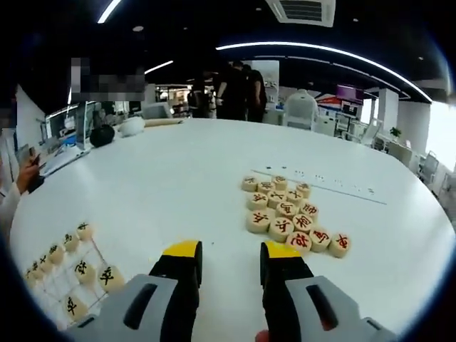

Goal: Pick up the chess pieces one by one and place each piece onto its starting position on the chessboard, setting the pieces on their correct points until all the chess pieces are arranged in the starting layout

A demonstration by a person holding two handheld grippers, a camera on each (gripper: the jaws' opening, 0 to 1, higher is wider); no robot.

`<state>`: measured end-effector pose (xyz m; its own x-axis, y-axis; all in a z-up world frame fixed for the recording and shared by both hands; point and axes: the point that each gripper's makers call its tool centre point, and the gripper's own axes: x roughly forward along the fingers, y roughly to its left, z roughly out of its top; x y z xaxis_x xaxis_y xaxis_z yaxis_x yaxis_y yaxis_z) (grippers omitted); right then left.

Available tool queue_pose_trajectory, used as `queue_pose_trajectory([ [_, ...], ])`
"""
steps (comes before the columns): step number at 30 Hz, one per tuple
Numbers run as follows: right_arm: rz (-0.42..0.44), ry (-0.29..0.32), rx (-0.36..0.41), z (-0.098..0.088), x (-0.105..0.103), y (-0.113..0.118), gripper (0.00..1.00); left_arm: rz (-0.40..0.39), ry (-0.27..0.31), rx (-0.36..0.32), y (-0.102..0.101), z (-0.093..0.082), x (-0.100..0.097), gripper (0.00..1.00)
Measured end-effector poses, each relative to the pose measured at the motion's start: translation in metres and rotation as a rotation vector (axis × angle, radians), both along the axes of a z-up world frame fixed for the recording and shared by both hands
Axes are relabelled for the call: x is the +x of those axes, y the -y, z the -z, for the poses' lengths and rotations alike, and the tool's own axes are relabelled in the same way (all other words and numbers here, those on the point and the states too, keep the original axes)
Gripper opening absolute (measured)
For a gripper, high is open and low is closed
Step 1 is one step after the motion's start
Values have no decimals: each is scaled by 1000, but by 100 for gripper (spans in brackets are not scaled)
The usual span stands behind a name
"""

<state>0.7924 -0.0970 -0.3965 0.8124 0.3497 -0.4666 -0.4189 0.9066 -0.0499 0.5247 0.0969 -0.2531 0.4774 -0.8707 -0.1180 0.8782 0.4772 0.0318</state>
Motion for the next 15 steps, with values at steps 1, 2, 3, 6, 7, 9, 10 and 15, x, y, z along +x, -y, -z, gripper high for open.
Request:
queue_pose_trajectory([
  [1, 5, 1, -7, 1, 3, 1, 34, 1, 0, 1, 1, 0, 0, 32],
  [2, 7, 0, -9, 1, 4, 1, 34, 2, 0, 1, 1, 0, -1, 32],
  [3, 18, 0, -13, 3, 8, 3, 34, 4, 0, 2, 2, 1, -1, 32],
  [6, 47, 1, -17, 8, 17, 8, 34, 9, 0, 4, 3, 1, -2, 32],
  [7, 52, 0, -17, 9, 21, 8, 33, 9, 0, 4, 4, 2, -2, 32],
  [9, 59, 8, -4, 10, 26, 6, 34, 11, 0, 5, 4, 2, -3, 32],
  [10, 62, 12, -5, 10, 30, 6, 34, 11, 0, 6, 5, 2, -3, 32],
  [15, 70, 21, -11, 8, 40, 3, 33, 14, -3, 7, 6, 3, -3, 32],
])
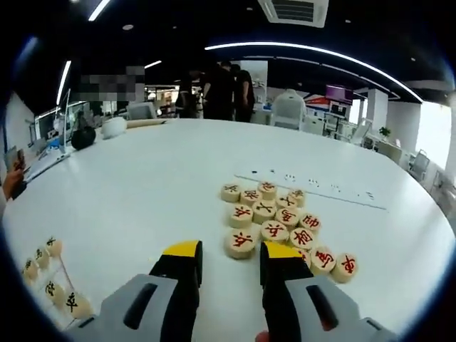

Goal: Pick up the chess pieces one by one and place each piece onto its starting position on the chessboard, setting the pieces on their correct points until all the chess pieces are arranged in the starting layout

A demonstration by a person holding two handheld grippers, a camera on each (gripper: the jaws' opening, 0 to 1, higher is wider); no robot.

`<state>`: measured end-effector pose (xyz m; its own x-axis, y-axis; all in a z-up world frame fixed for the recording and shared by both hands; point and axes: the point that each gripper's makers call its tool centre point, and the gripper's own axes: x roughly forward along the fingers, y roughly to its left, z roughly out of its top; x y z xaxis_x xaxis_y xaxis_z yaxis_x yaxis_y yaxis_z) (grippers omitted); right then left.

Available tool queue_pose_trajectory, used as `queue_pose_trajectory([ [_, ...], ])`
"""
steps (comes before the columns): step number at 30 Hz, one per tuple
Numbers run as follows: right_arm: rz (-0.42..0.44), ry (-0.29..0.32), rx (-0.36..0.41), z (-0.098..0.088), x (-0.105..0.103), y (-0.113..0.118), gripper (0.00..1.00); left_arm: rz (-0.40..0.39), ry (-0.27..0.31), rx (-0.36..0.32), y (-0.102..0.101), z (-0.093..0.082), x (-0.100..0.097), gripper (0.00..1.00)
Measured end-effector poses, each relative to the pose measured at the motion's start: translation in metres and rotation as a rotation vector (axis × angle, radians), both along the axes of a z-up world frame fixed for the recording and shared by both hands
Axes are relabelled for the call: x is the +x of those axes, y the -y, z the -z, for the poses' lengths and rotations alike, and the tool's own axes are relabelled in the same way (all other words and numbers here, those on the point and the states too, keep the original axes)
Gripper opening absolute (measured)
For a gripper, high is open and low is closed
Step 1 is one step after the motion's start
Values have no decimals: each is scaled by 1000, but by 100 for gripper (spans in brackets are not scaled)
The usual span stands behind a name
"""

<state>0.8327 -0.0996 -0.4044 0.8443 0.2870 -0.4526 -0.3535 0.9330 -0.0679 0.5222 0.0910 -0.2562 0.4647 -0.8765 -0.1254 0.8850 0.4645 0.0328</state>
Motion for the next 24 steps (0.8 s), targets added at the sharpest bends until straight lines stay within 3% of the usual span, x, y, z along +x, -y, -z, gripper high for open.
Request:
queue_pose_trajectory([
  [3, 13, 18, -15, -1, 4, 0, 20, 0, -6, 9, 1, 4, 3, 32],
  [7, -1, 22, -46, -5, -4, 1, 19, -2, -6, 13, 0, 5, 3, 32],
  [12, -41, 51, -12, -25, -21, -2, 19, 1, -4, 8, 0, 4, 2, 32],
  [16, -102, 82, -34, -42, -44, -4, 20, -2, -8, 13, 0, 6, 3, 32],
  [24, -176, 110, 7, -68, -105, 9, 20, -1, -6, 13, 0, 4, 1, 32],
])
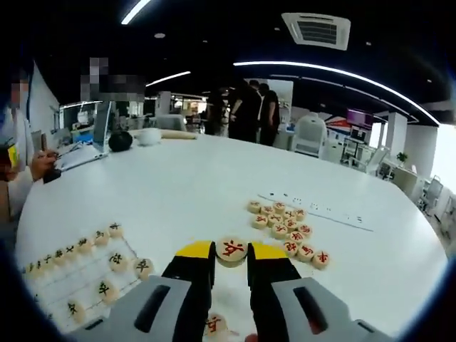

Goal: Pick up the chess pieces one by one and place each piece onto its starting position on the chessboard, setting the pieces on their correct points until all the chess pieces are arranged in the starting layout

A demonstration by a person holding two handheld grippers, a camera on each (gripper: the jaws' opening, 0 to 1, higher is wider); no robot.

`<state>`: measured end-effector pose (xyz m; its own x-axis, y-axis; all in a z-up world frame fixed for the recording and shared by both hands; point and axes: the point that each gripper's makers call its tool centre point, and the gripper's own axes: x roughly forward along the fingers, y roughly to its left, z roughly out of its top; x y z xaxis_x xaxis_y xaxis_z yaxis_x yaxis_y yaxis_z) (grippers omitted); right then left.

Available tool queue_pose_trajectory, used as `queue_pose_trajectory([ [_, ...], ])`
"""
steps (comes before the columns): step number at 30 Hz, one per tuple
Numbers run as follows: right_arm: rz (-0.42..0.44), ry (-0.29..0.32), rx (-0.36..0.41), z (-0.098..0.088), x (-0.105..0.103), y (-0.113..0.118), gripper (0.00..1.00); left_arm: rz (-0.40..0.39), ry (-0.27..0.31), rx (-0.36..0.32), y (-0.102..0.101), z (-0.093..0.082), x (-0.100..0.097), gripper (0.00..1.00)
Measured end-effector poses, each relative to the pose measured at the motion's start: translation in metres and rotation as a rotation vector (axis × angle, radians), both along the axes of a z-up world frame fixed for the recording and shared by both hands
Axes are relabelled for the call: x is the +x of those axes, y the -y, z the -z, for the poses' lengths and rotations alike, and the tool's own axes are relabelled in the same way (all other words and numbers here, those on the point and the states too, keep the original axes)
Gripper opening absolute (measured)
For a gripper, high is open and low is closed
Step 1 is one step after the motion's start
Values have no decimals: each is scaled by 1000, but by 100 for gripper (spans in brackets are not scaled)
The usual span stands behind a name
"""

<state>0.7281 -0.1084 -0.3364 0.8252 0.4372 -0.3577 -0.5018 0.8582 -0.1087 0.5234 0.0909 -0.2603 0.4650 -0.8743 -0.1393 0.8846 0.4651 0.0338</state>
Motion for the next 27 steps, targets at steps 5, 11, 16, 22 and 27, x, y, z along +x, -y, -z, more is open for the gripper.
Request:
queue_pose_trajectory([
  [5, -16, 22, 42, -12, -40, 13, 20, -6, 4, -12, -3, -4, 0, 32],
  [11, -13, 26, 80, -17, -76, 26, 20, -5, 3, -14, -3, -4, 0, 32],
  [16, -27, 4, 97, -5, -93, 25, 20, -12, 5, -22, -6, -6, 2, 32],
  [22, -45, -53, 101, 21, -95, 18, 20, -19, 6, -28, -8, -7, 3, 32],
  [27, -57, -92, 91, 41, -93, 13, 20, -21, 5, -29, -9, -7, 4, 32],
])
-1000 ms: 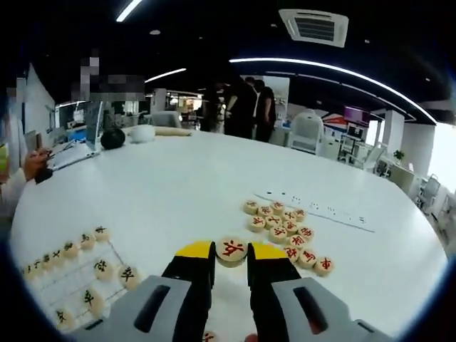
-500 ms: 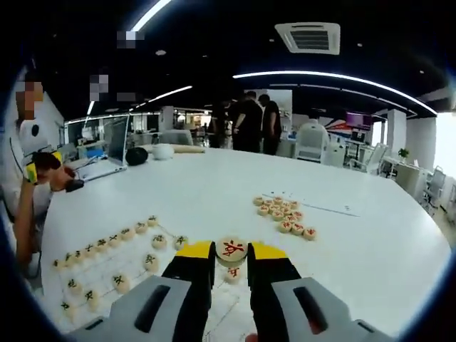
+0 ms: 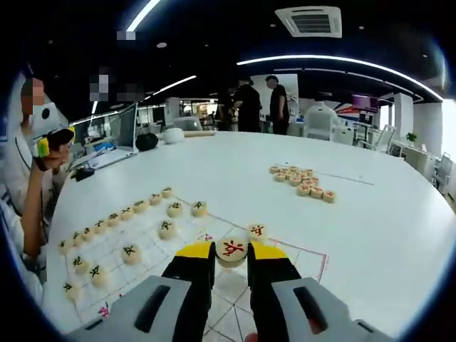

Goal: Pick up the chess pieces one by one and place each piece onto its starting position on the chessboard, setting the pieces on their correct points until all the chess pieces are arranged in the starting layout

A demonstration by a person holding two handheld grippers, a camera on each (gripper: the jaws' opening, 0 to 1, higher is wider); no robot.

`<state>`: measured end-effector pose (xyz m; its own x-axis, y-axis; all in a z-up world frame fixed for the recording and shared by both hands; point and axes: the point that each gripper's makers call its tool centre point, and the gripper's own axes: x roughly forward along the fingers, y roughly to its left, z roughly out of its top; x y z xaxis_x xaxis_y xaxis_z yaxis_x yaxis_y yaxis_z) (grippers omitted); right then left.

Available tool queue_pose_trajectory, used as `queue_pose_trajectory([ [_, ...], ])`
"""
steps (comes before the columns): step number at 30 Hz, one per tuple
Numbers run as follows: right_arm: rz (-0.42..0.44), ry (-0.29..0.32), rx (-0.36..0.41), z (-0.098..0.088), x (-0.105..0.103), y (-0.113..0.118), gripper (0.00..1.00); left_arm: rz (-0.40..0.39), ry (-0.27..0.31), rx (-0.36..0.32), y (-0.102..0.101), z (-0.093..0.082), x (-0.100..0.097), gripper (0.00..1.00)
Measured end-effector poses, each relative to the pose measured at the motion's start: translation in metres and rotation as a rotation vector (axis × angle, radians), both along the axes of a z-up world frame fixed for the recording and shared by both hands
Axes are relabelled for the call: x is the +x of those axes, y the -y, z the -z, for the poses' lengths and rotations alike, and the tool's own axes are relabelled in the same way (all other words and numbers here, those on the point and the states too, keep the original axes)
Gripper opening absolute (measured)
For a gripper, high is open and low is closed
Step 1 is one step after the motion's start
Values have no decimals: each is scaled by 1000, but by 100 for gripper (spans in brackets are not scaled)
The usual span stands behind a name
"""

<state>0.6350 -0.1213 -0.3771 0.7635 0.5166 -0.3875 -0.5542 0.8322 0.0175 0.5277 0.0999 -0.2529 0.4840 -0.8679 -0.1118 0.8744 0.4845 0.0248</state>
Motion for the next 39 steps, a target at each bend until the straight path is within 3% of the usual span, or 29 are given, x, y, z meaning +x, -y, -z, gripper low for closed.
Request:
queue_pose_trajectory([
  [18, -10, -62, -25, 27, 1, -5, 21, 0, 6, 0, 0, -1, -1, 32],
  [23, 0, -50, 7, 18, 4, -5, 32, -2, 3, 1, 0, 0, -1, 32],
  [32, 22, -9, -27, 2, 19, -6, 32, -2, 3, -1, -1, -1, -1, 32],
  [35, 39, -4, -58, 2, 36, -4, 32, -4, 3, -2, -1, -1, -1, 32],
  [39, 65, -11, -40, -2, 54, -7, 32, -6, 1, -1, -2, -1, -1, 32],
])
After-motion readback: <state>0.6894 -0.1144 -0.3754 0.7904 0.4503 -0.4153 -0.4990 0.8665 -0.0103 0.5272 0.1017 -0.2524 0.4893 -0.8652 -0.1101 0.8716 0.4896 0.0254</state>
